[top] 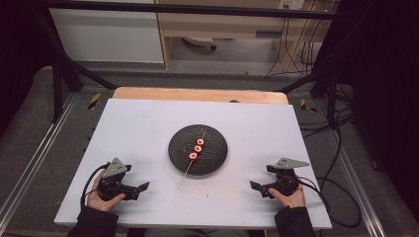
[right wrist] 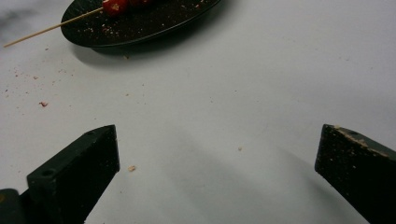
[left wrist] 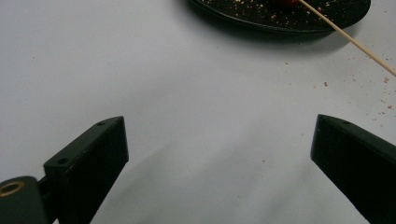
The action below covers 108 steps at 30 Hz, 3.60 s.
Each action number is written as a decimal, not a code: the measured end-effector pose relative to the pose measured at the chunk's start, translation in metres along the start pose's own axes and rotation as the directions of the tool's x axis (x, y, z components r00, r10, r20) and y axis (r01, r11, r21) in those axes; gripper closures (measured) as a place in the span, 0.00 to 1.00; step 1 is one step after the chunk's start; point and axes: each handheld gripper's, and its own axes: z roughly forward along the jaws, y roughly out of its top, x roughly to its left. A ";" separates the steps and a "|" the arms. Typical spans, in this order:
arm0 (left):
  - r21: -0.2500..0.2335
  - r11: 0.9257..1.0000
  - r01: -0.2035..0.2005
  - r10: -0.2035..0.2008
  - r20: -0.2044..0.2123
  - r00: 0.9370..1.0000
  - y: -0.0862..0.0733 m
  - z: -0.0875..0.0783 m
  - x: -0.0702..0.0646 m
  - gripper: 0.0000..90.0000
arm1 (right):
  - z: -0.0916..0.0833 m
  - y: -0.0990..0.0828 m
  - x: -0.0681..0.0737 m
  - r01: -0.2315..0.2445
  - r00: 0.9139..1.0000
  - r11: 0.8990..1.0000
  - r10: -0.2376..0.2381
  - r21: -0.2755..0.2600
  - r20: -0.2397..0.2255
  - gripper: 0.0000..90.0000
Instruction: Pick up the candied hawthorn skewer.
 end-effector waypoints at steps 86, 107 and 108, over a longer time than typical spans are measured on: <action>0.133 0.991 -0.004 0.010 -0.041 0.999 0.102 0.090 -0.088 0.50 | -0.002 0.001 0.000 0.004 1.000 1.000 -0.004 -0.002 0.010 0.01; 0.151 0.987 0.055 -0.045 -0.066 0.997 0.096 0.106 -0.097 0.90 | -0.002 0.001 0.000 0.003 1.000 1.000 -0.003 -0.003 0.007 0.01; 0.144 0.987 0.065 -0.056 -0.069 0.996 0.096 0.107 -0.098 0.91 | -0.002 0.001 0.000 0.003 1.000 1.000 -0.003 -0.003 0.007 0.01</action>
